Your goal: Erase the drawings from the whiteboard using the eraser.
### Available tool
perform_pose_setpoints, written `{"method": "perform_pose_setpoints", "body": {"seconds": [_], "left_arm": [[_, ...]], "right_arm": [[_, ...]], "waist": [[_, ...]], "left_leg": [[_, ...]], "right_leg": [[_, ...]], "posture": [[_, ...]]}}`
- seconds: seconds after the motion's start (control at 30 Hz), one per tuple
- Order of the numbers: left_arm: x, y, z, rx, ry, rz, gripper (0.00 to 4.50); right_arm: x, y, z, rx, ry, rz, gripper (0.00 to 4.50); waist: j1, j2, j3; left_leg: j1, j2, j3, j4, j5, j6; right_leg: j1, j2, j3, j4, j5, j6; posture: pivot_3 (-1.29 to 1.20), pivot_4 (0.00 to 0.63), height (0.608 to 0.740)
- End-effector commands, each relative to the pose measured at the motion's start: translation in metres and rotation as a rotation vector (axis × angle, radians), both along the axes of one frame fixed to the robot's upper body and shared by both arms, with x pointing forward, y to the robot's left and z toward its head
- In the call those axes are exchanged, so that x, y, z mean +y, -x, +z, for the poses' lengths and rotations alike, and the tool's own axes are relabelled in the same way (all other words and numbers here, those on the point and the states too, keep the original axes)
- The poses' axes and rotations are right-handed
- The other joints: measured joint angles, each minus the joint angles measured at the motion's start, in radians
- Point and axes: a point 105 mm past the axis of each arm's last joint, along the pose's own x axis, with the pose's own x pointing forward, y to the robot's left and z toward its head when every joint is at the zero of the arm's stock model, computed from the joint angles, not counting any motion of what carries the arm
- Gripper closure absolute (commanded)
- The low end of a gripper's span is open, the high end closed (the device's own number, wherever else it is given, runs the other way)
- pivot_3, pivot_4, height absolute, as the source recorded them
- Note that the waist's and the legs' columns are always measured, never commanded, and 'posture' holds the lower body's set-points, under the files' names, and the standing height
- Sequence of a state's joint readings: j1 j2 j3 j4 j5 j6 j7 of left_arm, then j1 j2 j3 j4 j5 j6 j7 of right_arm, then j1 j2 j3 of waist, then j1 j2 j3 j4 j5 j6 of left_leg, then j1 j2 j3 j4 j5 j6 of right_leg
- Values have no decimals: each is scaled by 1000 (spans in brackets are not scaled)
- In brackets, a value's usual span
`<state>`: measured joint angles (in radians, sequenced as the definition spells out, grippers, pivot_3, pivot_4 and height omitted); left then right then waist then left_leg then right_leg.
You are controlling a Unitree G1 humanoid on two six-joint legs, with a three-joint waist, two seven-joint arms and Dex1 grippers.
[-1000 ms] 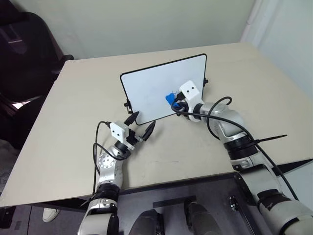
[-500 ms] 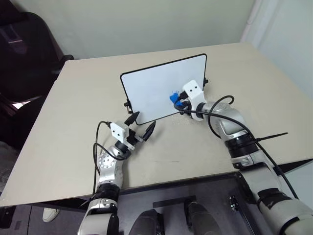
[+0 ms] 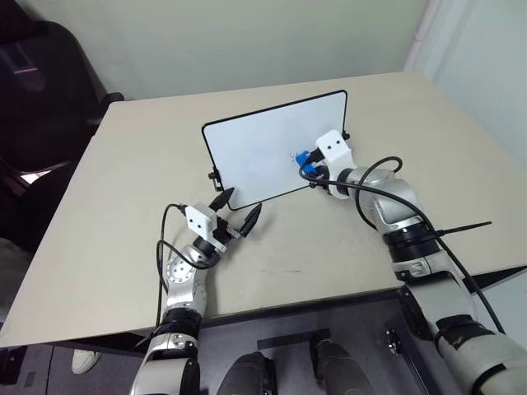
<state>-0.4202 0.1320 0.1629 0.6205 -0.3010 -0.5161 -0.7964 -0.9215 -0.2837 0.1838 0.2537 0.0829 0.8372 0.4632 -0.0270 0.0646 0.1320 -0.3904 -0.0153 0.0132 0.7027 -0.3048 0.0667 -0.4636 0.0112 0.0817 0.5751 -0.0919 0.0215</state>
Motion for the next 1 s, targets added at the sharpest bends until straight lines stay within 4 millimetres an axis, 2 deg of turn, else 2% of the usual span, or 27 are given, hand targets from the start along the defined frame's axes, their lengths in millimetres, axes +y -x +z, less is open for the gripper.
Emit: {"method": "perform_pose_setpoints", "body": {"seconds": [0.03, 0.17, 0.27, 0.4, 0.53, 0.73, 0.87, 1.0], "left_arm": [[-3, 4, -13, 44, 37, 4, 0], [-4, 5, -14, 46, 38, 2, 0], [-3, 5, -14, 45, 38, 5, 0], [-2, 6, -14, 44, 38, 8, 0], [0, 6, -14, 44, 37, 9, 0], [0, 6, -13, 42, 34, 5, 0], [-1, 5, -13, 43, 32, 1, 0], [-2, 5, -13, 44, 32, -5, 0]], "right_arm": [[31, 13, 27, -82, -13, 124, 3478], [52, 25, 24, -91, 54, 215, 3478], [50, 21, 22, -83, 59, 188, 3478], [18, -2, 15, -47, 86, 1, 3478], [-15, -20, 18, -16, 55, -166, 3478], [-35, -26, 20, -7, 46, -240, 3478], [-30, -23, 21, -12, 44, -213, 3478], [-4, -11, 22, -20, 34, -91, 3478]], "waist": [[0, 0, 0], [1, 0, 0], [2, 0, 0], [3, 0, 0], [3, -1, 0], [0, -1, 0], [0, -1, 0], [0, -1, 0]], "left_leg": [[0, 0, 0, 0, 0, 0], [0, 0, 0, 0, 0, 0], [0, 0, 0, 0, 0, 0], [0, 0, 0, 0, 0, 0], [0, 0, 0, 0, 0, 0], [0, 0, 1, 0, 0, 0], [0, 0, 1, 0, 0, 0], [0, 0, 1, 0, 0, 0]], "right_leg": [[0, 0, 0, 0, 0, 0], [0, 0, 0, 0, 0, 0], [0, 0, 0, 0, 0, 1], [0, -1, 0, 0, -1, 1], [0, -1, 0, 0, -1, 1], [-1, -1, 0, 0, 0, 0], [-1, 0, 0, 0, 0, 0], [-1, -1, 0, 0, 0, 0]], "posture": [[0, 150, 726], [0, 150, 726], [0, 150, 726], [0, 150, 726], [0, 150, 726], [0, 150, 726], [0, 150, 726], [0, 150, 726]]}}
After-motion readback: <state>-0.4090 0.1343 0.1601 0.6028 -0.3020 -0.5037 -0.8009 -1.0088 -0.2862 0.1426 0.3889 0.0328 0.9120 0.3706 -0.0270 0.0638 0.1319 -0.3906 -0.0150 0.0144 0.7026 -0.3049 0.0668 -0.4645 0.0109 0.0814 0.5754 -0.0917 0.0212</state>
